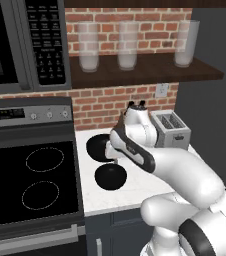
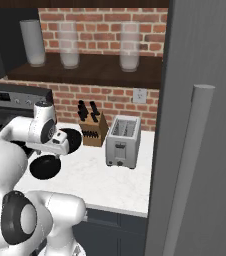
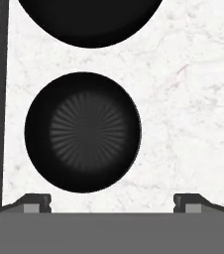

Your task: Pick up the bowls on the counter and stack them on top of one another in the open cabinet. Place the smaller bowl on top of the larger bowl.

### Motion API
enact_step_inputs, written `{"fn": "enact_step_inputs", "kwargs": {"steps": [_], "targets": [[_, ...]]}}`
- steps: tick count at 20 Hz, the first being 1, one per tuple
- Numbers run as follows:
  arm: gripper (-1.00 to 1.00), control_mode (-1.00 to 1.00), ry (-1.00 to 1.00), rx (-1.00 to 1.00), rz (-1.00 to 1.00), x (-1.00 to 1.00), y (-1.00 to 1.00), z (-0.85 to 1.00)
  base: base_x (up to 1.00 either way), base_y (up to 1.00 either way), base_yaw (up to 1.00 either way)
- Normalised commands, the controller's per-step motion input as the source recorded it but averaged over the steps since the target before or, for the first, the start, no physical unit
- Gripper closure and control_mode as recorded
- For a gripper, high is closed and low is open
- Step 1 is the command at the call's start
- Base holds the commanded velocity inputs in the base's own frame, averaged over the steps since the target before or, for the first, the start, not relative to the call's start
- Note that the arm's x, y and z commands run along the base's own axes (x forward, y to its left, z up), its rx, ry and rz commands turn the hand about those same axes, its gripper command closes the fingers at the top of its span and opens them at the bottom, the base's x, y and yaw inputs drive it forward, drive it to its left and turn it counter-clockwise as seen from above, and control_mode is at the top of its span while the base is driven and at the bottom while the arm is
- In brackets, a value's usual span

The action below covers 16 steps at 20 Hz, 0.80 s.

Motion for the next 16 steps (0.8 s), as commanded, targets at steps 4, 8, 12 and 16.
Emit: {"fn": "enact_step_inputs", "kwargs": {"steps": [4,8,12,16], "targets": [[-1.0,-1.0,0.23,-0.06,0.0,0.18,0.14,-0.46,0.0,0.0,0.0],[-1.0,-1.0,0.18,-0.04,0.0,0.03,0.01,-0.22,0.0,0.0,0.0],[-1.0,-1.0,0.01,-0.02,0.0,0.0,-0.3,-0.34,0.0,0.0,0.0],[-1.0,-1.0,0.0,-0.01,0.0,0.03,-0.03,-0.29,0.0,0.0,0.0]]}}
